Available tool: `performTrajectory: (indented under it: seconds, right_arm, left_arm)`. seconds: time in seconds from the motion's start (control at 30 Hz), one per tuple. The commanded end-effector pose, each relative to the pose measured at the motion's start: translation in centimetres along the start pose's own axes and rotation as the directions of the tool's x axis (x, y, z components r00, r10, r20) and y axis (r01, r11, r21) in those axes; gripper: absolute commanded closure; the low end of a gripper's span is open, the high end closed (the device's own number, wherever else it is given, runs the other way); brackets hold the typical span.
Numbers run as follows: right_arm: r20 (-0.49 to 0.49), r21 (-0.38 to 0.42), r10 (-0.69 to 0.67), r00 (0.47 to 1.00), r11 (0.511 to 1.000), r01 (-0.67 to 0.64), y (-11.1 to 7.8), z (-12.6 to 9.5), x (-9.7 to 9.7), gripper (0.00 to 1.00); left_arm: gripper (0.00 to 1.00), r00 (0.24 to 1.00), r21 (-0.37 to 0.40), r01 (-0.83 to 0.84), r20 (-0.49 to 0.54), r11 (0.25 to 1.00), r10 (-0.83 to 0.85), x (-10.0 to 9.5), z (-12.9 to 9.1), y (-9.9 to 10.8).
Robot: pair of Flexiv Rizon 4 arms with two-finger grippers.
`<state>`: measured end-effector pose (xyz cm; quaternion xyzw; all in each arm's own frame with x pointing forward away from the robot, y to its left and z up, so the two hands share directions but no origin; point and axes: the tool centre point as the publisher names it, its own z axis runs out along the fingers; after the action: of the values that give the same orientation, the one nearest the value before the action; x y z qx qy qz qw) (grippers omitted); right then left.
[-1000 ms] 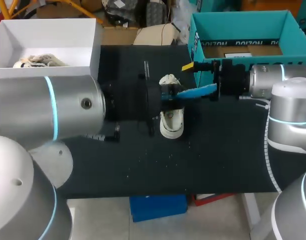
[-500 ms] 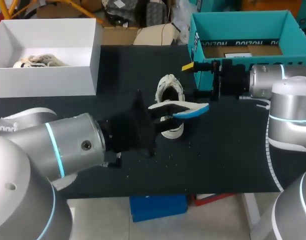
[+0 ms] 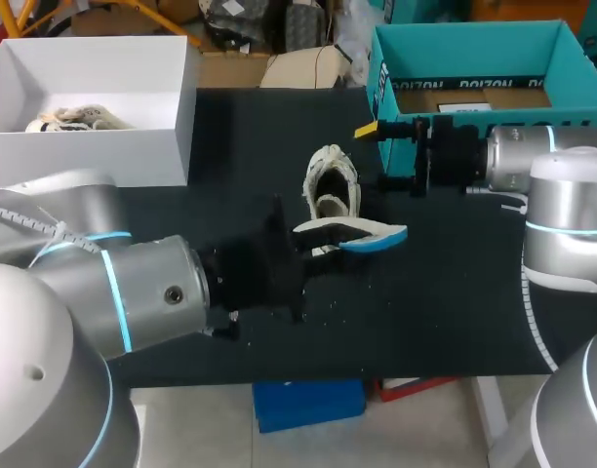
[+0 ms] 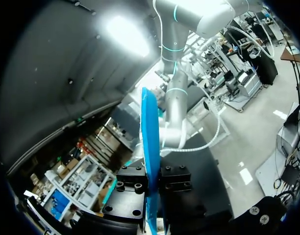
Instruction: Take the shoe out of the shoebox, open the shoe tongue, remove and reinsert the insole, then place the shoe into the shoebox
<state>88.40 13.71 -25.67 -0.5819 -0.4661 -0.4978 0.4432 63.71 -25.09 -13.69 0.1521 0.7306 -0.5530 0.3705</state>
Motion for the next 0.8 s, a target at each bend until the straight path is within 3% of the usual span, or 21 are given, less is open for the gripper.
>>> performTrajectory:
  seconds: [0.03, 0.67, 0.8]
  right_arm:
    - [0.001, -0.003, 0.0, 1.0, 1.0, 0.0, -0.1, 0.2, -0.1, 0.0]
    - [0.001, -0.003, 0.0, 1.0, 1.0, 0.0, -0.1, 0.2, -0.1, 0.0]
    - [0.001, -0.003, 0.0, 1.0, 1.0, 0.0, -0.1, 0.2, -0.1, 0.0]
  left_arm:
    - [1.0, 1.0, 0.238, 0.005, -0.019, 0.971, -0.001, 0.0, 0.3, 0.7]
    - [1.0, 0.999, 0.226, -0.015, -0.037, 0.974, 0.023, -0.3, 0.9, -2.1]
    - [1.0, 0.999, 0.126, -0.002, -0.038, 0.992, 0.007, -0.6, 0.8, -3.0]
